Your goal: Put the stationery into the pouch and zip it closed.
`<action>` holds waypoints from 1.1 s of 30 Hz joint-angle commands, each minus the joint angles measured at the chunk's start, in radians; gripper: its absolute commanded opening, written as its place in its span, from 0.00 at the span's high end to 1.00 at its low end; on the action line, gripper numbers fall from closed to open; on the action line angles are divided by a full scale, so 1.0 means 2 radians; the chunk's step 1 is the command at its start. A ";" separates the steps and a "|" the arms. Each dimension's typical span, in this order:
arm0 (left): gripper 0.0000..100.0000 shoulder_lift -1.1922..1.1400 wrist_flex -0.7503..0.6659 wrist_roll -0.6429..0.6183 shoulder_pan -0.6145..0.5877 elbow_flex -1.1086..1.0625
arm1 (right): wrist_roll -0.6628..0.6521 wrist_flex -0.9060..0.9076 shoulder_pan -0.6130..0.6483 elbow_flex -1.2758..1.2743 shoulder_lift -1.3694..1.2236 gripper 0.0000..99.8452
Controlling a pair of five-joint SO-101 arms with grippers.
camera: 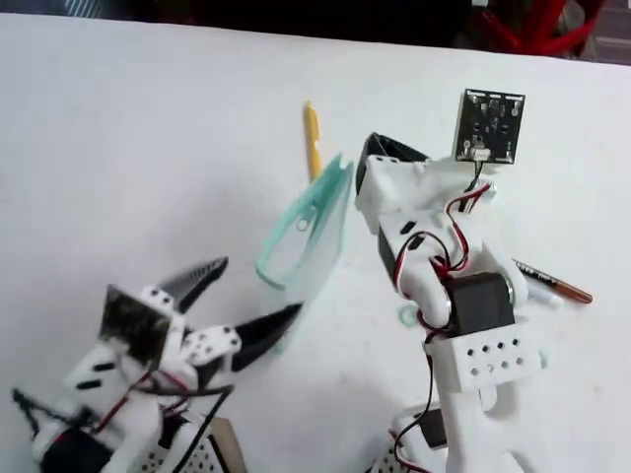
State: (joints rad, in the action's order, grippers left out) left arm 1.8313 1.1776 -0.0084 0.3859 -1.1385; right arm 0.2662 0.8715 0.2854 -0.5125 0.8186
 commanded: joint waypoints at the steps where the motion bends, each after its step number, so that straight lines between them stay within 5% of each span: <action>1: 0.65 -0.001 -0.054 -0.005 -0.005 -0.037 | -0.005 -0.001 -0.003 0.025 -0.001 0.98; 8: 0.65 -0.001 -0.136 -0.005 0.000 -0.121 | -0.005 -0.003 -0.003 0.025 -0.003 0.98; 18: 0.83 -0.001 -0.169 -0.001 0.020 -0.135 | -0.003 -0.033 -0.032 0.017 -0.037 0.98; 30: 0.85 -0.001 -0.168 -0.001 -0.143 -0.101 | -0.005 0.055 -0.004 0.288 -0.393 0.98; 33: 0.85 -0.001 -0.169 -0.004 -0.163 -0.102 | -0.008 0.054 0.009 0.344 -0.478 0.91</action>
State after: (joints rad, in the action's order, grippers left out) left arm 1.8236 0.8661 -0.0115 0.1005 -1.4009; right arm 0.2662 0.9789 0.2731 0.0445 -0.0146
